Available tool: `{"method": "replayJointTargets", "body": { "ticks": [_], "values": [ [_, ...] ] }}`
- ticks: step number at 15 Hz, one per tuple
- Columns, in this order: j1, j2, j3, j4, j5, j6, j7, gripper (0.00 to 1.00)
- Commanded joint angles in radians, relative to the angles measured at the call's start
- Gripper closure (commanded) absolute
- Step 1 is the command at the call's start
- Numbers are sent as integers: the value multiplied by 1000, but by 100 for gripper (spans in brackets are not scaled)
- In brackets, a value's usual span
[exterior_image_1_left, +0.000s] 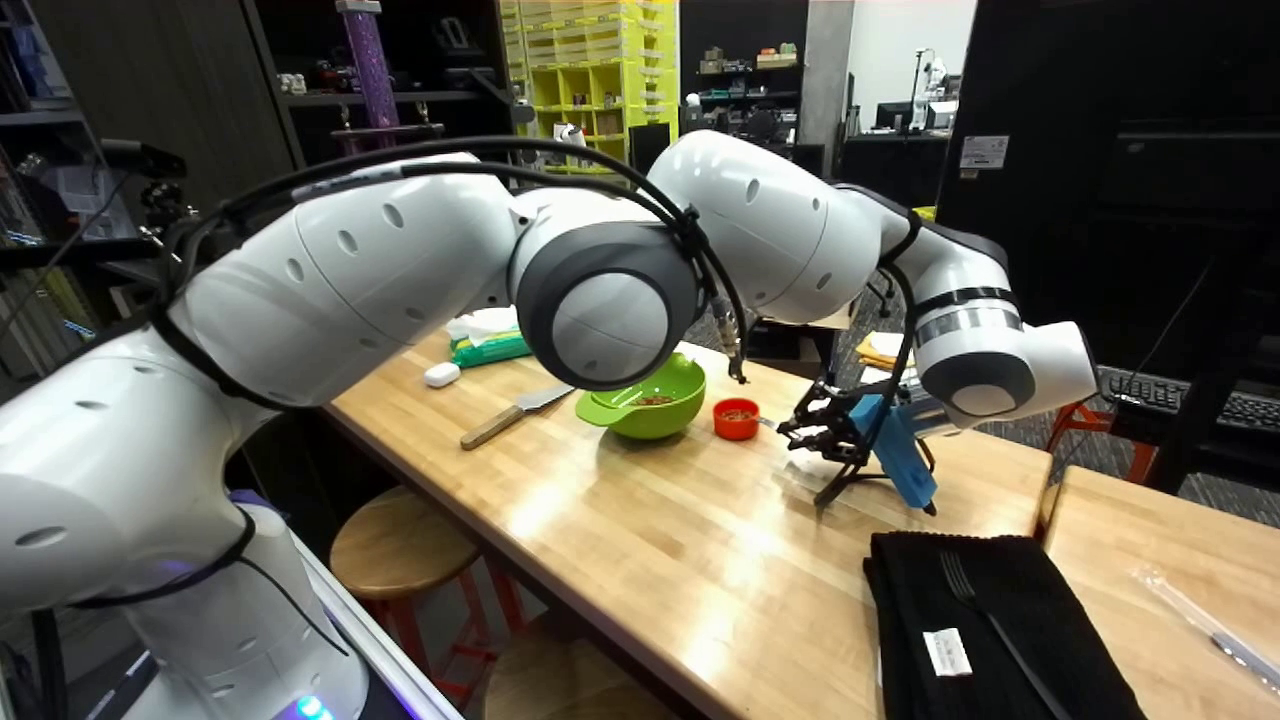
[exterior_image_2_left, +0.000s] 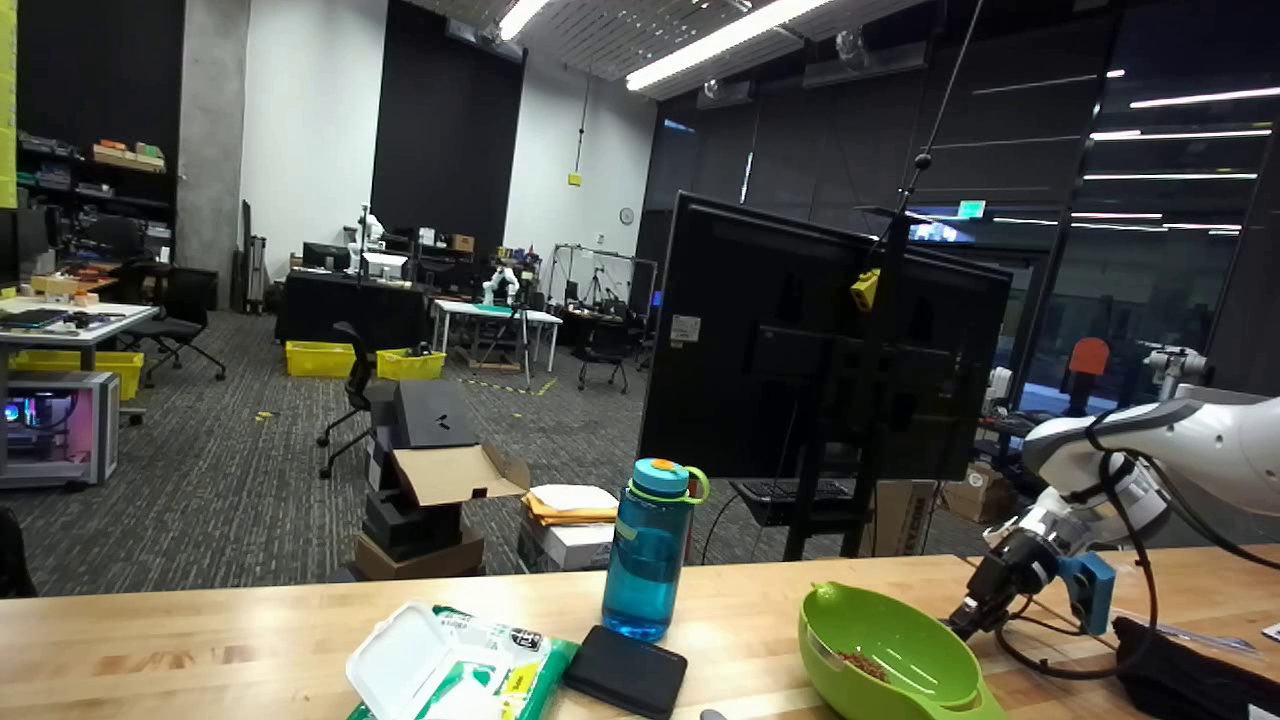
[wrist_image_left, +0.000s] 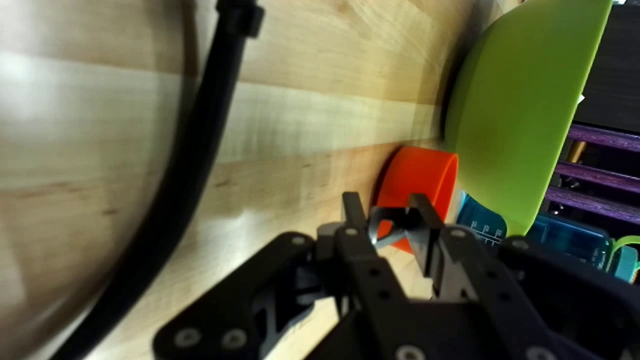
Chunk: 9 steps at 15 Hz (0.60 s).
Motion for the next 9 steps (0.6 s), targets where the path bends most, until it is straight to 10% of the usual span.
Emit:
{"method": "replayJointTargets", "body": {
  "ticks": [1, 9],
  "values": [
    [-4, -1, 10, -12, 18, 9, -12, 93],
    [2, -20, 19, -35, 14, -1, -20, 93]
  ]
}}
